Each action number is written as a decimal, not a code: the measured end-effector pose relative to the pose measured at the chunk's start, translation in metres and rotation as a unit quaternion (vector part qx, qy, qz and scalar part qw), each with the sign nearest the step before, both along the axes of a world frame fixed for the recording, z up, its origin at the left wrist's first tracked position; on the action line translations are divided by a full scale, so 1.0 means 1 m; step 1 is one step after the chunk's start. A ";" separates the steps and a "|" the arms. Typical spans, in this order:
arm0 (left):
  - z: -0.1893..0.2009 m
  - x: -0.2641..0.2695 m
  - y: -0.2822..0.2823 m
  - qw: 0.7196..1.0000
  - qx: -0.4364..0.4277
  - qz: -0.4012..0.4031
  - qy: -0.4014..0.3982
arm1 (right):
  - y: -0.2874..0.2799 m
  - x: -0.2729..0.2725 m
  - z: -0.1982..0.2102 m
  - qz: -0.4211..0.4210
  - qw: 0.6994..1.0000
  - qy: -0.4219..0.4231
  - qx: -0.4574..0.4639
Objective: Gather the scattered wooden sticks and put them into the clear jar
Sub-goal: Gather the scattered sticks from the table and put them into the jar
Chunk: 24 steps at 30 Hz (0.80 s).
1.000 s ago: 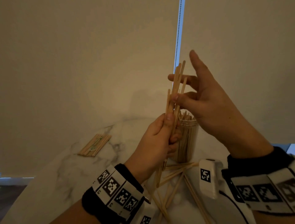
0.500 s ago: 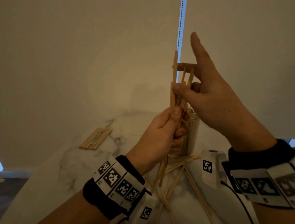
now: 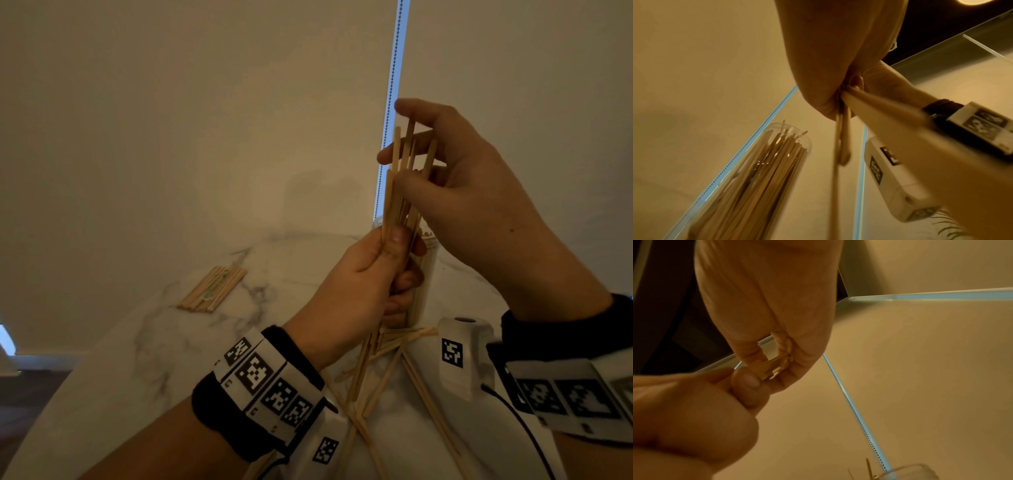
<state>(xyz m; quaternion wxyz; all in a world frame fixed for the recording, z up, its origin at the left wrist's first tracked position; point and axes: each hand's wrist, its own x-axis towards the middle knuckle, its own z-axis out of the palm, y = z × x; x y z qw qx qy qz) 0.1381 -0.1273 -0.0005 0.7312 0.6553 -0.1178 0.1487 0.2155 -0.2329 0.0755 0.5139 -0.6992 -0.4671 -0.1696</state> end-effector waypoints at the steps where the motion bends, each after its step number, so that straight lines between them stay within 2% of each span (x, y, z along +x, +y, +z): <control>1: -0.001 0.001 0.000 1.000 0.000 -0.002 -0.001 | 0.000 0.000 0.000 -0.004 1.000 -0.004 -0.004; 5: -0.001 0.003 0.003 1.000 -0.015 0.011 -0.012 | 0.000 -0.004 0.001 0.003 1.000 0.000 -0.001; 7: 0.003 0.007 0.011 0.997 -0.057 0.049 -0.030 | 0.003 -0.004 -0.001 0.002 1.000 0.023 -0.014; 10: 0.015 0.011 0.036 0.976 -0.144 0.146 -0.075 | 0.008 -0.001 -0.009 -0.036 0.991 0.059 -0.113; 12: 0.024 0.011 0.055 0.955 -0.198 0.195 -0.104 | 0.012 -0.007 -0.016 -0.019 0.958 0.078 -0.274; 14: 0.030 0.010 0.069 0.936 -0.246 0.220 -0.122 | 0.021 -0.018 -0.027 0.044 0.906 0.098 -0.409; 16: 0.032 0.009 0.076 0.926 -0.262 0.235 -0.134 | 0.033 -0.028 -0.039 0.101 0.884 0.122 -0.440; 19: 0.031 0.009 0.082 0.926 -0.240 0.259 -0.135 | 0.046 -0.034 -0.050 0.121 0.889 0.167 -0.408; 21: 0.031 0.008 0.087 0.923 -0.227 0.283 -0.131 | 0.046 -0.034 -0.053 0.120 0.880 0.176 -0.425; 24: 0.033 0.006 0.102 0.904 -0.227 0.339 -0.131 | 0.037 -0.028 -0.054 0.120 0.834 0.175 -0.509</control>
